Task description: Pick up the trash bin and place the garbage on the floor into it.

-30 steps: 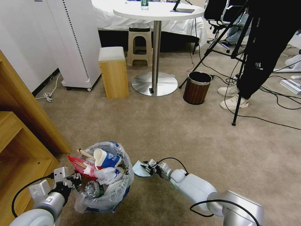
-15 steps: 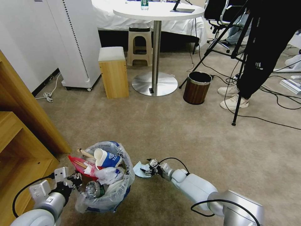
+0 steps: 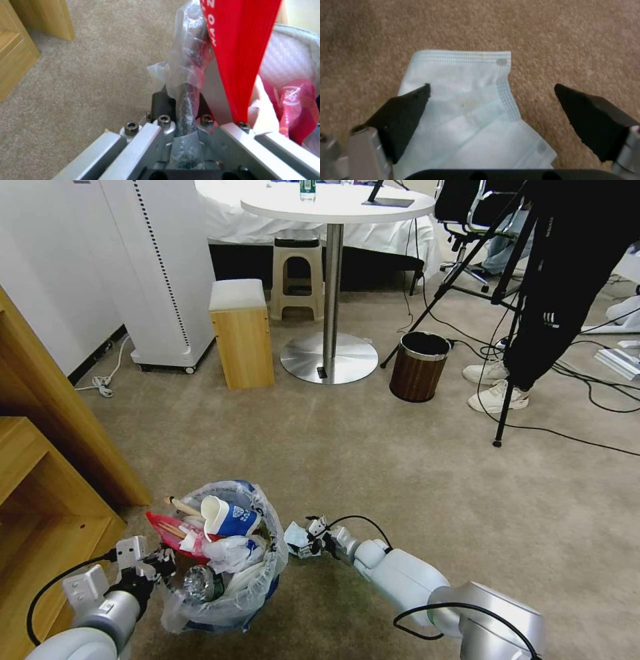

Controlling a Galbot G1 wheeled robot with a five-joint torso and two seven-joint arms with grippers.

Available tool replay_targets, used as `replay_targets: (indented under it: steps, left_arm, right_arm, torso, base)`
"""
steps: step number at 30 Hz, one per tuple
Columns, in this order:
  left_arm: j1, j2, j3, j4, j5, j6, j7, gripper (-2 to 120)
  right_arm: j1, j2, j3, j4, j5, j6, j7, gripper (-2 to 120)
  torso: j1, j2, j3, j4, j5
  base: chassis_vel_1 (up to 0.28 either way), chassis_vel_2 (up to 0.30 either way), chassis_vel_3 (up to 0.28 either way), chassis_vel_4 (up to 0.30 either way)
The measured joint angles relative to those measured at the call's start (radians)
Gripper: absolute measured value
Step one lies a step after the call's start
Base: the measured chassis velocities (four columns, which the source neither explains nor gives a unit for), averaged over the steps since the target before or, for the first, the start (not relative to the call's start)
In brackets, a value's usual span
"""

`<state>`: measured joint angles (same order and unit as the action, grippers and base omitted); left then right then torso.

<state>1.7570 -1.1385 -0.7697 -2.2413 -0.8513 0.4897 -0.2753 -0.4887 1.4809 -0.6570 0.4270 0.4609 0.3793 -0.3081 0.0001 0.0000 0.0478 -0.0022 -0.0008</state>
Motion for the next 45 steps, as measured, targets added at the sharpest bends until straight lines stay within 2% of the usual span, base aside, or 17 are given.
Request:
replay_targets:
  steps: [4, 7, 9, 11, 17, 24, 30, 38, 41, 45]
  left_arm:
    - [0.0, -0.002, 0.003, -0.004, 0.0, 0.0, 0.0, 0]
    - [0.0, -0.003, 0.005, -0.007, 0.0, 0.0, 0.0, 0]
    - [0.002, -0.003, 0.005, -0.013, -0.001, 0.0, 0.0, 0]
    - [0.003, -0.003, 0.006, -0.015, -0.001, 0.0, 0.0, 0]
    - [0.008, -0.003, 0.006, -0.02, -0.001, -0.002, 0.002, 0]
    - [0.009, -0.004, 0.005, -0.024, -0.001, -0.004, 0.003, 0]
    - [0.008, -0.004, 0.007, -0.024, -0.002, -0.006, 0.004, 0]
    - [0.004, -0.006, 0.015, -0.018, 0.001, -0.008, 0.004, 0]
    - [0.004, -0.008, 0.016, -0.016, 0.002, -0.009, 0.004, 0]
    - [0.005, -0.01, 0.016, -0.013, 0.005, -0.01, 0.005, 0]
  right_arm:
    - [0.001, -0.002, 0.0, -0.006, -0.005, 0.001, -0.002, 90]
    - [0.001, 0.0, 0.001, -0.013, -0.009, 0.004, -0.003, 84]
    - [0.0, 0.004, 0.001, -0.02, -0.013, 0.007, -0.003, 73]
    - [-0.001, 0.009, 0.002, -0.024, -0.013, 0.009, -0.003, 71]
    - [-0.002, 0.021, 0.004, -0.029, -0.014, 0.014, -0.003, 50]
    - [-0.005, 0.024, 0.005, -0.03, -0.014, 0.022, 0.001, 48]
    - [-0.007, 0.023, 0.006, -0.03, -0.014, 0.025, 0.009, 40]
    - [-0.013, 0.017, 0.005, -0.028, -0.021, 0.038, 0.012, 6]
    - [-0.014, 0.016, 0.005, -0.027, -0.021, 0.042, 0.011, 0]
    - [-0.014, 0.006, 0.005, -0.013, -0.02, 0.05, 0.006, 0]
  torso:
    - [0.0, 0.0, 0.0, -0.0001, 0.0001]
    - [0.0, 0.0, 0.0, 0.0, 0.0]
    - [0.0, 0.0, 0.0, -0.0001, -0.0001]
    - [0.0, 0.0, 0.0, -0.0001, 0.0]
    - [0.0, 0.0, 0.0, -0.0001, 0.0]
    - [0.0, 0.0, 0.0, 0.0, 0.0]
    - [0.0, 0.0, 0.0, 0.0, 0.0001]
    - [0.0, 0.0, 0.0, 0.0, 0.0001]
    - [0.0, 0.0, 0.0, 0.0, 0.0]
    - [0.0, 0.0, 0.0, 0.0, 0.0001]
  base:
    - [0.0, 0.0, 0.0, 0.0]
    - [0.0, 0.0, 0.0, 0.0]
    - [0.0, 0.0, 0.0, 0.0]
    - [0.0, 0.0, 0.0, 0.0]
    - [0.0, 0.0, 0.0, 0.0]
    - [0.0, 0.0, 0.0, 0.0]
    - [0.0, 0.0, 0.0, 0.0]
    - [0.0, 0.0, 0.0, 0.0]
    - [0.0, 0.0, 0.0, 0.0]
    - [0.0, 0.0, 0.0, 0.0]
